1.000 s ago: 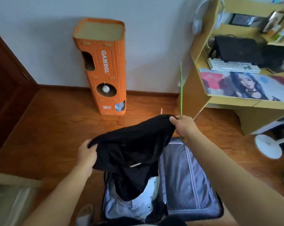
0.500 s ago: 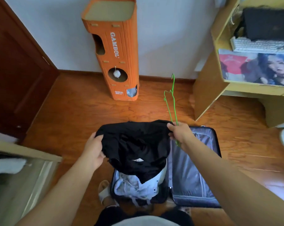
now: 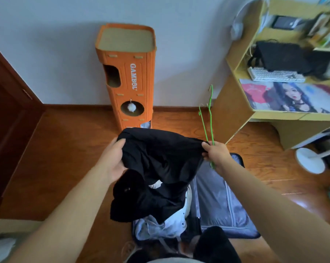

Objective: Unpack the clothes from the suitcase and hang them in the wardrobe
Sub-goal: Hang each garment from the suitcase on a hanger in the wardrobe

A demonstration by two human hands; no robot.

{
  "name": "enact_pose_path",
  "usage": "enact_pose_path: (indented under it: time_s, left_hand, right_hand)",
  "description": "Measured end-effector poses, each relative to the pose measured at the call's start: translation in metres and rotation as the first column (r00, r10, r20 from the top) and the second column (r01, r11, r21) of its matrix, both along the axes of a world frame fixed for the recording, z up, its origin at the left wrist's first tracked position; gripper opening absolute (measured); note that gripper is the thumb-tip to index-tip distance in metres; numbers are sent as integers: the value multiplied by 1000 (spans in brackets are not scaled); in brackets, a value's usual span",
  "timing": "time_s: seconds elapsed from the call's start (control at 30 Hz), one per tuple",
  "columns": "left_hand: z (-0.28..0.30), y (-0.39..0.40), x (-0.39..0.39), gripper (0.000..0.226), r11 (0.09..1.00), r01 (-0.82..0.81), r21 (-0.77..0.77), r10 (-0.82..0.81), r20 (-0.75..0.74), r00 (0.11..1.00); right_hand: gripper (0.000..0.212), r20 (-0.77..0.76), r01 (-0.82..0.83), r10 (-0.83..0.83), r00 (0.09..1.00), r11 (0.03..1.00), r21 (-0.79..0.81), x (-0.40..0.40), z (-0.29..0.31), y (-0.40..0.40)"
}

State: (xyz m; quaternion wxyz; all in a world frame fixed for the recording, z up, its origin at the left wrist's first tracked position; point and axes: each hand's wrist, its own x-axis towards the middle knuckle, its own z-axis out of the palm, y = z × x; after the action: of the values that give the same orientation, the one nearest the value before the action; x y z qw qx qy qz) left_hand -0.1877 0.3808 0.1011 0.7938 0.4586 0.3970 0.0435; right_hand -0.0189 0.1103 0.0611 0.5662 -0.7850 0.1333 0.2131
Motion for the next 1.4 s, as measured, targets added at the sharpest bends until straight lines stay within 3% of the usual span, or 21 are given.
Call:
enact_pose_path:
  time_s: [0.17, 0.37, 0.6, 0.73, 0.87, 1.03, 1.1, 1.17, 1.3, 1.33, 1.4]
  left_hand:
    - [-2, -8, 46, 29, 994, 93, 53, -91, -32, 995]
    - [-19, -39, 93, 26, 992, 88, 93, -78, -98, 992]
    - [-25, -93, 115, 17, 979, -151, 134, 175, -192, 966]
    - [-10, -105, 107, 17, 969, -214, 123, 231, -147, 962]
    - [14, -107, 105, 23, 984, -142, 103, 147, -42, 988]
    - [52, -137, 99, 27, 991, -84, 99, 79, 54, 995]
    - [62, -156, 92, 24, 991, -61, 116, 59, 25, 998]
    - [70, -178, 83, 21, 985, -48, 164, 64, -95, 993]
    - [84, -245, 63, 27, 957, -95, 274, 145, -169, 975]
    - [95, -266, 64, 29, 946, -80, 314, 130, -141, 982]
    - [125, -307, 76, 26, 907, 21, 421, 27, -106, 994]
  right_hand:
    - [6, 13, 41, -41, 999, 999, 16, 28, -8, -26]
    - [8, -34, 21, -19, 999, 996, 88, 84, -24, -47]
    - [8, -57, -198, 200, 978, 980, 34, 123, -23, -74]
    - [15, -34, -321, 319, 947, 944, -78, 129, -11, -78]
    - [37, 50, -333, 357, 933, 907, -259, 118, -11, -87]
    - [31, 115, -334, 364, 924, 917, -216, 107, 0, -104]
    - [34, 167, -403, 445, 880, 885, -233, 119, 12, -116]
    - [28, 209, -488, 556, 805, 820, -301, 145, 19, -133]
    - [11, 147, -649, 770, 621, 610, -454, 184, 38, -170]
    - [16, 140, -697, 793, 593, 592, -404, 183, 44, -181]
    - [36, 170, -818, 822, 544, 564, -111, 169, 66, -196]
